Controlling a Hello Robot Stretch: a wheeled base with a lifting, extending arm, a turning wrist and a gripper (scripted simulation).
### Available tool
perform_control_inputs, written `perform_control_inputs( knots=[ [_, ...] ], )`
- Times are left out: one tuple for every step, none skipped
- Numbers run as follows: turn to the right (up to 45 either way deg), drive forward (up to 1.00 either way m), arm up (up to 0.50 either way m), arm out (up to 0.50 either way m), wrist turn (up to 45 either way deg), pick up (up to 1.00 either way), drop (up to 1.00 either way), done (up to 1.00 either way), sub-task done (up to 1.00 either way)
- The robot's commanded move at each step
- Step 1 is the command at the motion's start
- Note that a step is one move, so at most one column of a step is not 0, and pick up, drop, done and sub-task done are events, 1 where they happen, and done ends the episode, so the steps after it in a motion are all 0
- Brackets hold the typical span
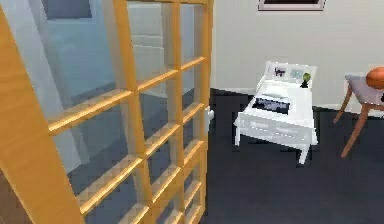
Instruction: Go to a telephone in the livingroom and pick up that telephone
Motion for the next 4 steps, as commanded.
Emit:
perform_control_inputs(
  knots=[
    [24.0,0.00,0.00,0.00,0.0,0.00,0.00,0.00,0.00],
    [0.0,0.95,0.00,0.00,0.0,0.00,0.00,0.00,0.00],
    [45.0,0.00,0.00,0.00,0.0,0.00,0.00,0.00,0.00],
    [6.0,0.00,0.00,0.00,0.0,0.00,0.00,0.00,0.00]
  ],
)
